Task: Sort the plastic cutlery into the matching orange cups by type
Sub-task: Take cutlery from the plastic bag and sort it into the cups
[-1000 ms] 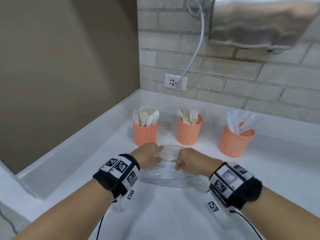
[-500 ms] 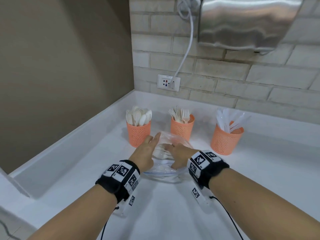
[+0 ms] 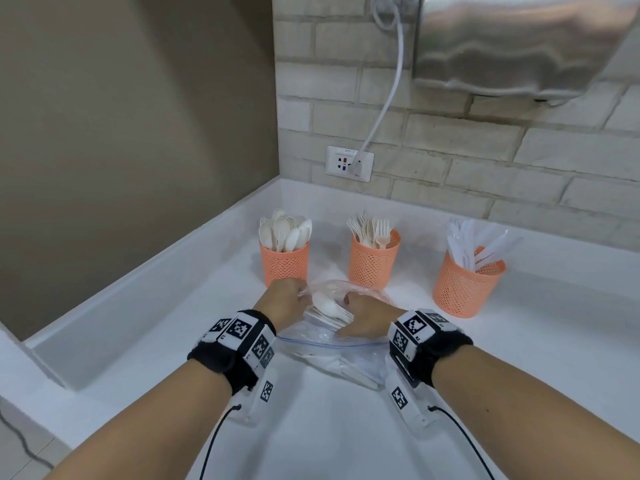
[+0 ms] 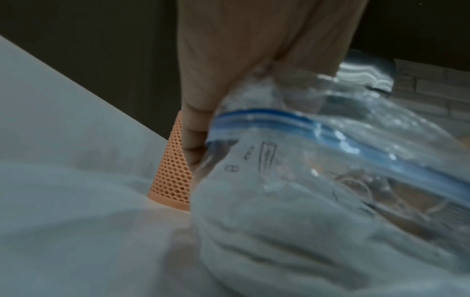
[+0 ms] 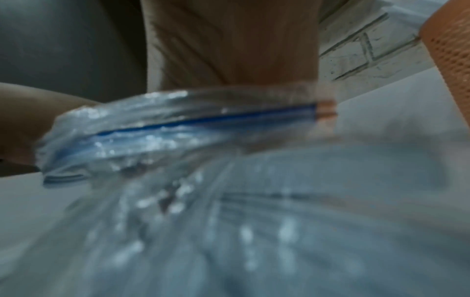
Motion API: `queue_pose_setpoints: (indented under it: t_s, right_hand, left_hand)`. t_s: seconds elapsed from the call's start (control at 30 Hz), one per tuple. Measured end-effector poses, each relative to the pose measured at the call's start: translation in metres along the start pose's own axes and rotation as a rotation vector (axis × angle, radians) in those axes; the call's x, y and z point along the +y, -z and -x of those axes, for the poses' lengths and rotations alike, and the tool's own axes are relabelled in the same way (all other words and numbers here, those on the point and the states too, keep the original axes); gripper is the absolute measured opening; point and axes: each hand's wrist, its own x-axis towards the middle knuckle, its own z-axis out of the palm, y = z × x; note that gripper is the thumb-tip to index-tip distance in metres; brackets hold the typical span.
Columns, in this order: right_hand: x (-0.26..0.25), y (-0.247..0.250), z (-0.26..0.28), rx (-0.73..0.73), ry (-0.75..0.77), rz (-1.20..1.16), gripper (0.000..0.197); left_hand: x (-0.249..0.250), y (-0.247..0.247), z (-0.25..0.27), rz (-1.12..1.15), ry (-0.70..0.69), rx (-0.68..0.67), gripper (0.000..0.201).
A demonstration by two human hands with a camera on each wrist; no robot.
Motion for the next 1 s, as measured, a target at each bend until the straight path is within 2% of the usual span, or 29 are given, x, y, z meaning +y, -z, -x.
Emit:
queue_pose_setpoints:
  t_s: [0.1, 0.2, 0.27, 0.37, 0.47, 0.53, 0.63, 0.73, 0.8, 0.87, 0.93, 1.0]
  right_hand:
    - [0.001, -0.005, 0.001, -0.030, 0.018, -0.056, 0.059]
    - [0.000, -0.007, 0.002, -0.017, 0.074, -0.017, 0.059]
    - [-0.003, -0.007, 0.006, -0.005, 0.103, 0.009, 0.062]
    - [-0.007, -0.015, 0.007, 0.083, 0.144, 0.031, 0.073]
    - [-0.016, -0.022, 0.010, 0.173, 0.190, 0.075, 0.058]
    - [-0.016, -0.021, 0.012, 0.193, 0.175, 0.116, 0.047]
    - [-0.010, -0.018, 0.015, 0.134, 0.110, 0.164, 0.049]
    - [-0.007, -0.017, 0.016, 0.012, 0.110, 0.098, 0.070]
    - [-0.007, -0.018, 0.017, 0.012, 0.125, 0.088, 0.074]
    - [-0.009, -0.018, 0.017, 0.067, 0.147, 0.075, 0.063]
    - [-0.012, -0.018, 0.019, 0.104, 0.169, 0.076, 0.046]
    - [-0.013, -0.018, 0.022, 0.103, 0.190, 0.065, 0.041]
  left_hand:
    - [0.002, 0.002, -0.001, 0.019, 0.037, 0.083, 0.025]
    - [-0.006, 0.007, -0.003, 0.023, 0.079, 0.169, 0.018]
    - [-0.009, 0.007, -0.002, 0.085, 0.096, 0.116, 0.021]
    - [-0.007, 0.006, 0.001, 0.366, 0.105, -0.018, 0.027]
    - [-0.007, 0.011, 0.003, 0.460, 0.067, -0.103, 0.014]
    - [-0.012, 0.017, 0.001, 0.470, 0.075, -0.075, 0.010]
    - [-0.022, 0.023, 0.001, 0.415, 0.078, -0.033, 0.014]
    - [-0.027, 0.021, 0.006, 0.406, 0.107, -0.148, 0.025]
    - [-0.025, 0.020, 0.010, 0.375, 0.110, -0.227, 0.023]
    - [-0.024, 0.020, 0.009, 0.276, 0.103, -0.182, 0.023]
    - [-0.024, 0.023, 0.007, 0.115, 0.088, -0.039, 0.031]
    - [-0.024, 0.023, 0.006, 0.034, 0.072, 0.078, 0.032]
